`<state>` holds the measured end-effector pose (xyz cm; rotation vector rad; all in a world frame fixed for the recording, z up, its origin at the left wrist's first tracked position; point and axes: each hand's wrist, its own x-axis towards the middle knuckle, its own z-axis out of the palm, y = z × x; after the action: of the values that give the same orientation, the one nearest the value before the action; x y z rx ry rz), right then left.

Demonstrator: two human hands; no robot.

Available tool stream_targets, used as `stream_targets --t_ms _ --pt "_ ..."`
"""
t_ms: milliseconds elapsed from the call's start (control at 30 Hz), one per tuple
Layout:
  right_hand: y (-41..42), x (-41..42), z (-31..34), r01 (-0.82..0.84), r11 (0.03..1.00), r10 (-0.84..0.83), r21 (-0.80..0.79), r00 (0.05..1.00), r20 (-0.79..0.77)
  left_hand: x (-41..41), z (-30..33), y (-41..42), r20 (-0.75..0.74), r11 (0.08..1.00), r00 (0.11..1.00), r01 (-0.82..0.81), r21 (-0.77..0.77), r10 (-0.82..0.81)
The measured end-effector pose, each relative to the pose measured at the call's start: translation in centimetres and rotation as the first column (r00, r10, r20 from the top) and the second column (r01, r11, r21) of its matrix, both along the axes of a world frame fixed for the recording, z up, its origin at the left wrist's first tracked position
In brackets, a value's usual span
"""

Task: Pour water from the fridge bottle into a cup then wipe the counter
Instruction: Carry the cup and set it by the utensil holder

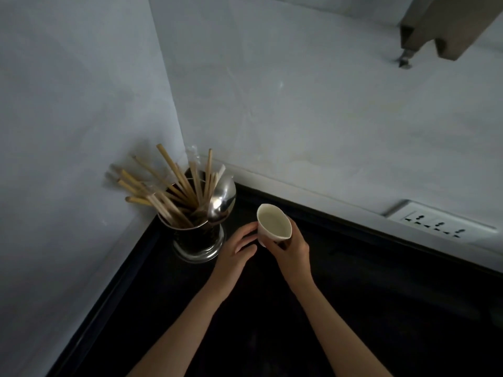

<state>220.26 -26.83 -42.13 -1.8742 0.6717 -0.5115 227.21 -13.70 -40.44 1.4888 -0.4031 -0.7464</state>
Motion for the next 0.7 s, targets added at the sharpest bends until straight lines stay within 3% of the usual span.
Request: stream_targets --t_ms 400,533,700 --pt "-0.5 -0.6 -1.8 0.010 0.995 -0.018 -0.101 0.996 -0.084 0.5 -1.1 -0.1 0.009 0.993 1.000 0.028 0.117 -0.029" --pt "-0.7 -2.0 -0.6 -0.048 0.968 0.014 -0.245 0.990 -0.138 0.0 0.3 1.3 0.100 0.975 0.995 0.004 0.222 -0.026" --pt "0.2 -5.6 2.8 -0.017 0.948 -0.067 -0.317 0.965 -0.253 -1.7 3.1 3.6 0.298 0.934 0.948 -0.006 0.358 -0.108"
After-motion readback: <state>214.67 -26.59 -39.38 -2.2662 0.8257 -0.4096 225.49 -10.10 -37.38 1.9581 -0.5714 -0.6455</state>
